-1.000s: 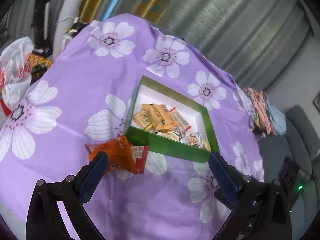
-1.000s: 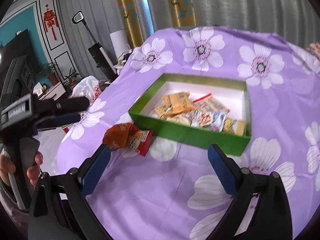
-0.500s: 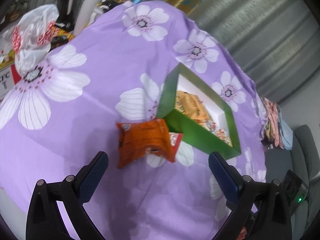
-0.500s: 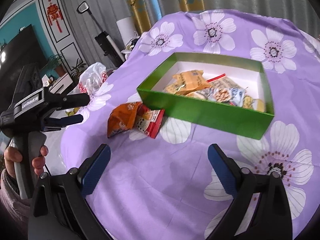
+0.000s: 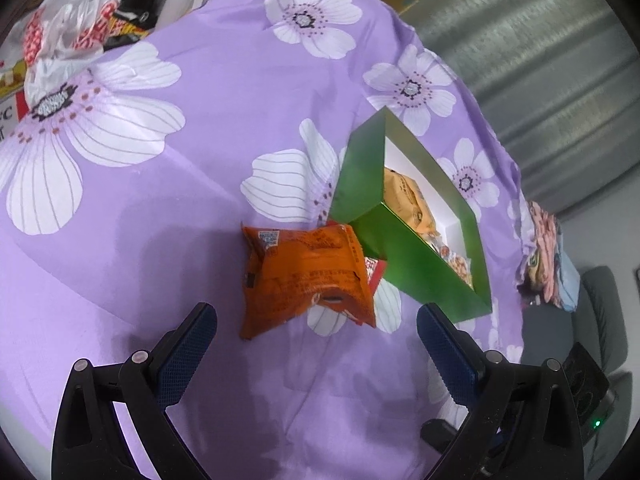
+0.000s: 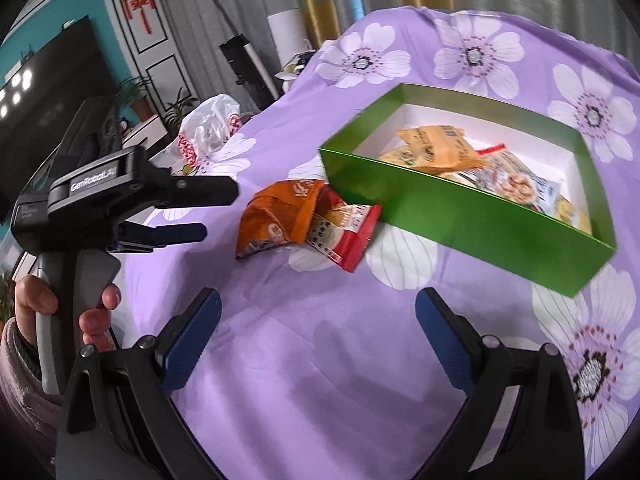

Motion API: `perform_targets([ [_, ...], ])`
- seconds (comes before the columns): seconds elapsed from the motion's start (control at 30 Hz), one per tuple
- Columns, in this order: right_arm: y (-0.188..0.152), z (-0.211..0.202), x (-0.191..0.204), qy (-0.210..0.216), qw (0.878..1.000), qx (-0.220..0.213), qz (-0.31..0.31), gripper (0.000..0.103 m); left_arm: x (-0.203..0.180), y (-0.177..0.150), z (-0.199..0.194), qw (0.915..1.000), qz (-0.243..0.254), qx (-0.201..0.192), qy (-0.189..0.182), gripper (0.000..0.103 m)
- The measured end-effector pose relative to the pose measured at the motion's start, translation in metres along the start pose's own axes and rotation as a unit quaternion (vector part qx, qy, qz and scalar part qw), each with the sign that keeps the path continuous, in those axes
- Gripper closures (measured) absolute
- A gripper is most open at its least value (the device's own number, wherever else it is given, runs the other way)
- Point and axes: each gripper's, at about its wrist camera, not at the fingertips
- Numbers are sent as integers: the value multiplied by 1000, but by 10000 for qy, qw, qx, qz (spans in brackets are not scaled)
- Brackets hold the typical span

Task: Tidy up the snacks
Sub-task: 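Withdraw the right gripper and move it to the orange bag, then grasp the orange snack bag with the right gripper and lift it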

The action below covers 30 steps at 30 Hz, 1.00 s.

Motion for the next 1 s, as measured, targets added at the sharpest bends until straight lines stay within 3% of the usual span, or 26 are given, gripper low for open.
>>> perform_targets([
  [0.33, 29, 37, 13, 249, 9988, 51, -429, 12, 5, 9, 18, 9995, -200, 207, -102, 3],
  [0.63, 44, 67, 11, 521, 9967, 246, -576, 27, 16, 14, 29, 9985, -416, 328, -157, 3],
  [0.8, 48, 75, 10, 626, 9956, 324, -615, 42, 15, 16, 35, 9976, -434, 423, -330, 8],
  [0.87, 48, 78, 10, 651, 9952, 391, -620, 54, 15, 15, 39, 9970, -438, 524, -361, 11],
  [1.0, 49, 82, 9, 558, 9952, 446, -673, 73, 20, 16, 37, 9973, -485, 454, -302, 29],
])
Point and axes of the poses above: each gripper's, at about its wrist camera, not at the fingertips, and z roughly the way its jaws point, x to its left, y to its top, and after that the axes turned 7 degrees about -z, right-handed
